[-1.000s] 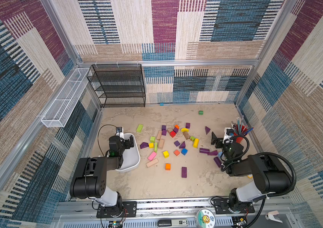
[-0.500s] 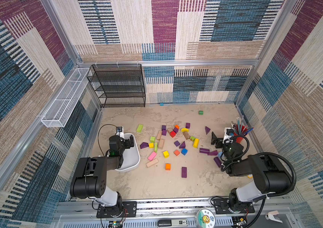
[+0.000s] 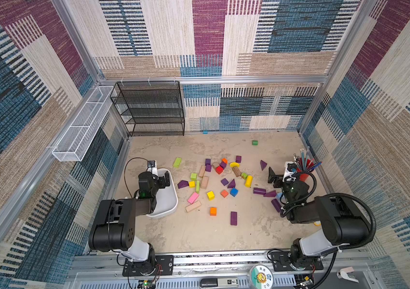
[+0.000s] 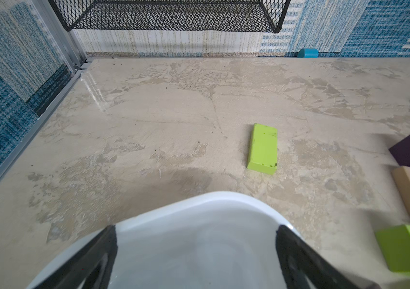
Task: Pick purple bricks into the storage bin
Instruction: Pick up the building block from the center of the board.
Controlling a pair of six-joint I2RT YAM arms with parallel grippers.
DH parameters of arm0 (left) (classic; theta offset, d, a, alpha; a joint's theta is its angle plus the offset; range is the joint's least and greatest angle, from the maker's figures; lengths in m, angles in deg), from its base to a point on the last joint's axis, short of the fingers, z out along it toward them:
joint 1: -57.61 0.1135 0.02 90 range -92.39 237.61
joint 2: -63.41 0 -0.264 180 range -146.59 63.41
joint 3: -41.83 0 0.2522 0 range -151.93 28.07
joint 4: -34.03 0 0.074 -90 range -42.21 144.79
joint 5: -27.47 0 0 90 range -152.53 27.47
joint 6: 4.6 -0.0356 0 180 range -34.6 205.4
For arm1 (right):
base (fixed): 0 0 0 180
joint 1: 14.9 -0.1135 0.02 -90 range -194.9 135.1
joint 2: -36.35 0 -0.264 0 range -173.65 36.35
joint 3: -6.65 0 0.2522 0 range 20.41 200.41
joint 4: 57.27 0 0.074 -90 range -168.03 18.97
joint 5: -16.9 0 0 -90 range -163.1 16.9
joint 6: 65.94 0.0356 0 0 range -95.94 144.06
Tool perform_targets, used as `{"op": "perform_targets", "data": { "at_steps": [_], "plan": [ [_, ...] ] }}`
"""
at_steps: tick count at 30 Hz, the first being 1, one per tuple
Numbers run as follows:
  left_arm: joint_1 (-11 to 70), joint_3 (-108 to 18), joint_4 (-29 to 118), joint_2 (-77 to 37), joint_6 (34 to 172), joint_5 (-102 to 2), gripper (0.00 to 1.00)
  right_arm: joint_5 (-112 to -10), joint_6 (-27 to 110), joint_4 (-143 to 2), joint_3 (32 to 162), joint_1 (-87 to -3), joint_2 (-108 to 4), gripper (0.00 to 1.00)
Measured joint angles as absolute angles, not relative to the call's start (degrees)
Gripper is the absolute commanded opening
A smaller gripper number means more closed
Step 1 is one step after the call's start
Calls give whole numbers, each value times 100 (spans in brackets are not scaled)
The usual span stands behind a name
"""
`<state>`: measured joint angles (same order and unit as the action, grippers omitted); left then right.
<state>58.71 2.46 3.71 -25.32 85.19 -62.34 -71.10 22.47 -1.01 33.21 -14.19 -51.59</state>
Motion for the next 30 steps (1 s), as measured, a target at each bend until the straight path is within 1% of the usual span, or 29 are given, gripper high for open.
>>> {"op": "perform_targets", "data": {
  "at_steps": [7,13,23,30],
  "plan": [
    [5871,275,369,-2506,8519,-6237,99,-7116,2249,-11,3253,-1419,-5141,99],
    [5856,410,319,-2453,8523,-6457,99,-7186,2254,159,3092,-1419,-5091,99],
    [5570,578,214,-2077,8521,-7041,99,-7274,2256,369,2941,-1423,-4925,99],
    [5340,626,363,-1553,8523,-7760,99,-7368,2278,360,2816,-1426,-4490,99]
  ]
}}
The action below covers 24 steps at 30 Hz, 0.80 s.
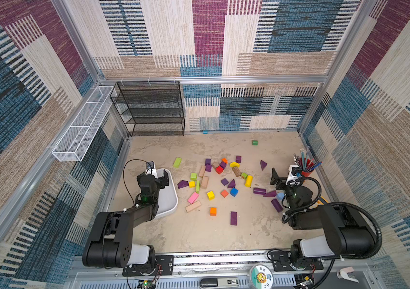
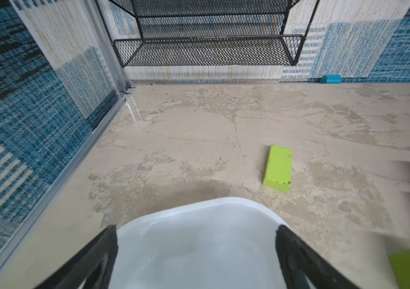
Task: Pick purple bricks into the storage bin
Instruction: Pick up the building block from the center of the board.
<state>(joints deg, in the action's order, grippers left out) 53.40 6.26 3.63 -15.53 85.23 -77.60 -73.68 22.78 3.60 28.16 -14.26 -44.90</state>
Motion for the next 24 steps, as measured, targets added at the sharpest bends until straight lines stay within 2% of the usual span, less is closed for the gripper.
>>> {"op": "perform_targets", "data": {
  "at_steps": [14,19,24],
  "plan": [
    [4470,-292,2570,-103,8635,-9552,99,-7781,2405,-107,2871,-1500,-4081,99],
    [4182,-742,3525,60,8967,-9727,98,-7934,2402,-195,2908,-1614,-4094,100],
    [4061,-1402,4568,-51,9229,-9434,96,-8093,2265,-354,3087,-1854,-4092,100]
  ]
}}
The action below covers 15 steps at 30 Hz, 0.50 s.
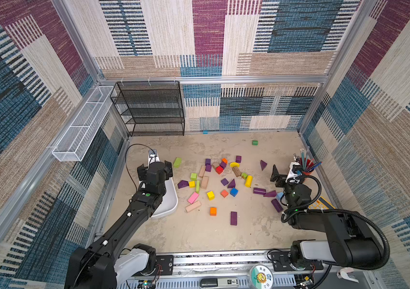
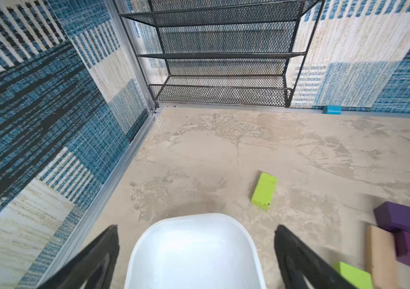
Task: Pick purple bricks into the storage bin
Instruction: Pick up the building block from the center of the board.
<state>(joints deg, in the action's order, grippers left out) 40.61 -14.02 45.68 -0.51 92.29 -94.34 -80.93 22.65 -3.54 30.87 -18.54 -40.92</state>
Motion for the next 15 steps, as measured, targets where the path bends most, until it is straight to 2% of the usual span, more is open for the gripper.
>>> {"op": "perform_targets", "data": {
  "at_steps": [5,15],
  "plan": [
    [4057,-2075,5750,-152,9479,-8840,98,-8185,2103,-579,3210,-2025,-4077,99],
    [4057,-2447,7429,-36,9804,-7675,100,-8268,1900,-973,3443,-2199,-4072,99]
  ]
}}
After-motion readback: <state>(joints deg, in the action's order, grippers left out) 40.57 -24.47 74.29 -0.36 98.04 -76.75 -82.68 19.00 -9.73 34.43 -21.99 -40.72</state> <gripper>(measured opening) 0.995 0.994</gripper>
